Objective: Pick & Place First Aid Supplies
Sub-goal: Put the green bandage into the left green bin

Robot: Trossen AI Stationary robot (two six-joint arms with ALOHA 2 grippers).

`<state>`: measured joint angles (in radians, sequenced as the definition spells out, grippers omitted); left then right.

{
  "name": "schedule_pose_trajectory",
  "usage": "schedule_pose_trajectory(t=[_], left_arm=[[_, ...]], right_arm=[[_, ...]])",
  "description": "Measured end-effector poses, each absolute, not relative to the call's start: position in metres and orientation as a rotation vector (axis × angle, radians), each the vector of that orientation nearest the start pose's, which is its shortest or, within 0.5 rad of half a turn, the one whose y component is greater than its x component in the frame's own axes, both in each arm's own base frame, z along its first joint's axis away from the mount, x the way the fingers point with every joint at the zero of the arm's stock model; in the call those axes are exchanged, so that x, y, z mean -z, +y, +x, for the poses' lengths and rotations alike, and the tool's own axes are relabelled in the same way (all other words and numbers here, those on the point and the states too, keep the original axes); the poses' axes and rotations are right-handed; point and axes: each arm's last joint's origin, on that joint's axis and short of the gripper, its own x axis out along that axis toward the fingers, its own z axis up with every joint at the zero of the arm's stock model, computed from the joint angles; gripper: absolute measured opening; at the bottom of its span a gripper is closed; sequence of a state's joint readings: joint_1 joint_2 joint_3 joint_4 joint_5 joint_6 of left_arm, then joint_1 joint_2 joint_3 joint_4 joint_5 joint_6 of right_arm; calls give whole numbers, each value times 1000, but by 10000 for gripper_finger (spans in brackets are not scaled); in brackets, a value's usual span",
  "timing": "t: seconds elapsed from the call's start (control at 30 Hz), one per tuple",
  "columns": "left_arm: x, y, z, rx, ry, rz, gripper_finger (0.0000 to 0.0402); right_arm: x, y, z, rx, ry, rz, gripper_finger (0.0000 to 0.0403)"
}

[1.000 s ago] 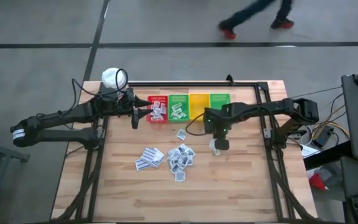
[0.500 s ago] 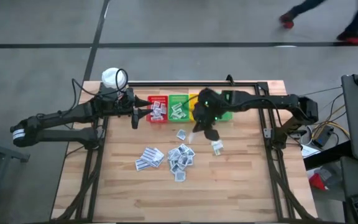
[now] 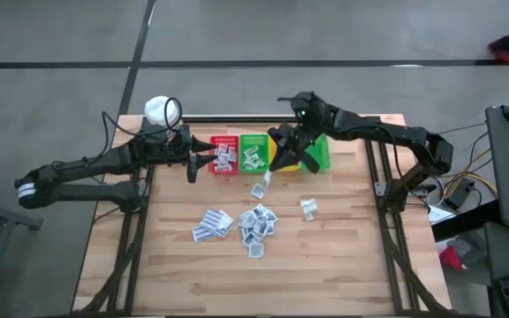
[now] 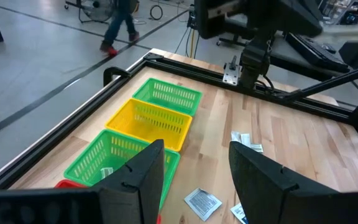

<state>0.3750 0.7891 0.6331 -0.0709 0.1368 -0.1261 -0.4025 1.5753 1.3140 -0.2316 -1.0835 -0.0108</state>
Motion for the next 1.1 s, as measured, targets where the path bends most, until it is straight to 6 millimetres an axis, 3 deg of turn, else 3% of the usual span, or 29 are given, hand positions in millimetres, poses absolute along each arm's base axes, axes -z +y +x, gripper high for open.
schedule_pose_trajectory(t=[0.13, 0.33, 0.43, 0.6, 0.77, 1.1], left_arm=[[-290, 62, 168, -250, 205, -183, 175], [-290, 62, 168, -251, 205, -183, 175], [-290, 62, 168, -251, 204, -182, 174], [-290, 62, 168, -251, 204, -183, 175], [-291, 62, 168, -252, 203, -186, 175], [-290, 63, 169, -258, 206, -187, 175]], right_arm=[[-324, -118, 326, -604, 369, 330, 8], [-315, -132, 333, -86, 450, 218, 8], [-302, -142, 340, 70, 501, 169, 8], [-277, -156, 360, 116, 579, 221, 8], [-246, -171, 377, 272, 806, 262, 8], [-221, -192, 412, 254, 1087, 296, 8]])
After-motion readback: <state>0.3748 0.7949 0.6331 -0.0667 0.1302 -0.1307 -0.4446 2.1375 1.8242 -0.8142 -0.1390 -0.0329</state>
